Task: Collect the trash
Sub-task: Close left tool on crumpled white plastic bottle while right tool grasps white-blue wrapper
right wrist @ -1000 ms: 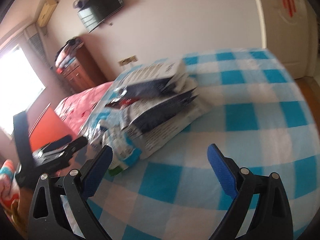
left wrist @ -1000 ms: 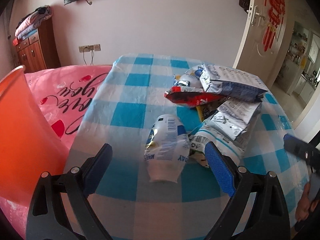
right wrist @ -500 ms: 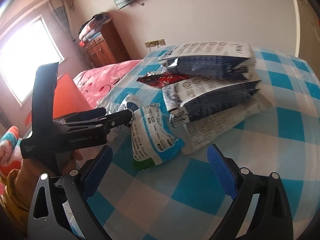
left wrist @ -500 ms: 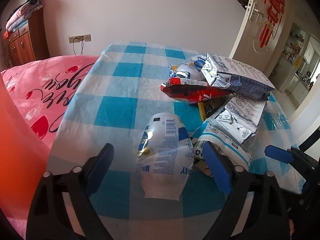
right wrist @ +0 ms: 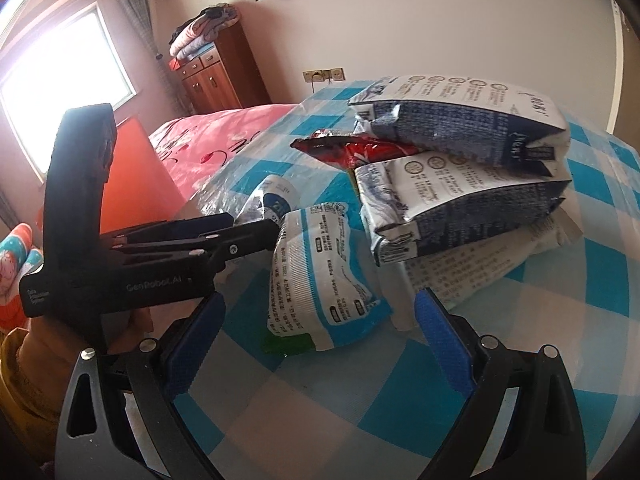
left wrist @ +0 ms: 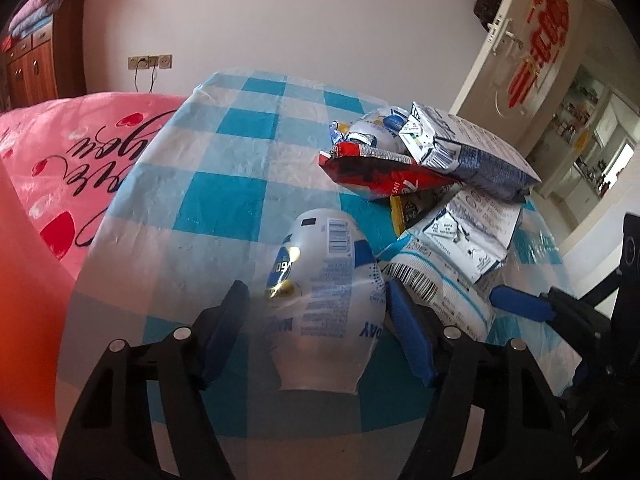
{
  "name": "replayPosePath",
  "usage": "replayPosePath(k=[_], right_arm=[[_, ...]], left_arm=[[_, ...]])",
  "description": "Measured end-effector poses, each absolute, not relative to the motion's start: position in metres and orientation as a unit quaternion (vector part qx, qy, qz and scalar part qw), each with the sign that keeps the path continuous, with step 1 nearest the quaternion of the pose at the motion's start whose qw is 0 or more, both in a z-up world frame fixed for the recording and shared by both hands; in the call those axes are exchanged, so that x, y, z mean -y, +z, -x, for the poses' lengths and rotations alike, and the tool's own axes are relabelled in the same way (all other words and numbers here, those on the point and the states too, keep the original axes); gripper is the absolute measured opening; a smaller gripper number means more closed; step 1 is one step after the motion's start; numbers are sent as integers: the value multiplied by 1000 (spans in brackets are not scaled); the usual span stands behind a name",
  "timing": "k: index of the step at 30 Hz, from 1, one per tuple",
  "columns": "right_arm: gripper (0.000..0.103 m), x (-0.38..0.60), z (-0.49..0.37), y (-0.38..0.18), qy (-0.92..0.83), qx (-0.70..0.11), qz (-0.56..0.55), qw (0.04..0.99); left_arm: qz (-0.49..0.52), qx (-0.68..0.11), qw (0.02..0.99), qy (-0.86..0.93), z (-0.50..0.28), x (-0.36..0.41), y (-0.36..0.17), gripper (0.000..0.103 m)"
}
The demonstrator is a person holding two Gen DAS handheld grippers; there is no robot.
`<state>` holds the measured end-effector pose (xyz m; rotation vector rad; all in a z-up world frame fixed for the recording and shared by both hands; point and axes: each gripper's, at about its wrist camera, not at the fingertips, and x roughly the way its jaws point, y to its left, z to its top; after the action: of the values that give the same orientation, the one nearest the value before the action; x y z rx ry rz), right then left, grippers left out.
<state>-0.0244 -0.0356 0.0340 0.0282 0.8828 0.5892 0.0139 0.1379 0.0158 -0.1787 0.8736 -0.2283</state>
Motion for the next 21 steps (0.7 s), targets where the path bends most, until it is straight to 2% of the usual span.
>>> replayPosePath(k=[3, 8, 9, 10, 14, 18, 19, 21], right_arm=[[94, 31, 24, 33, 279, -419, -7, 864], [94, 21, 20, 31, 274, -416, 6, 867], [92, 20, 20, 31, 273, -414, 9, 868], [84, 19, 20, 30, 272, -413, 12, 869], [80, 13, 16, 29, 261, -413, 22, 872], [69, 9, 14, 27, 249, -412, 35, 876], [60, 8, 14, 26, 252, -413, 37, 875], [60, 4, 12, 23, 251, -422, 44, 870]], left_arm=[[82, -419, 897, -112, -13, -137, 16, 72], [80, -416, 899, -107, -13, -136, 16, 62], [80, -416, 900, -105, -12, -136, 16, 62], [78, -415, 900, -103, -12, -136, 16, 62], [73, -411, 904, -91, -7, -134, 17, 62], [74, -411, 904, -88, -4, -137, 17, 62], [74, -411, 905, -87, -2, -138, 17, 62], [77, -411, 905, -84, -1, -141, 17, 62]])
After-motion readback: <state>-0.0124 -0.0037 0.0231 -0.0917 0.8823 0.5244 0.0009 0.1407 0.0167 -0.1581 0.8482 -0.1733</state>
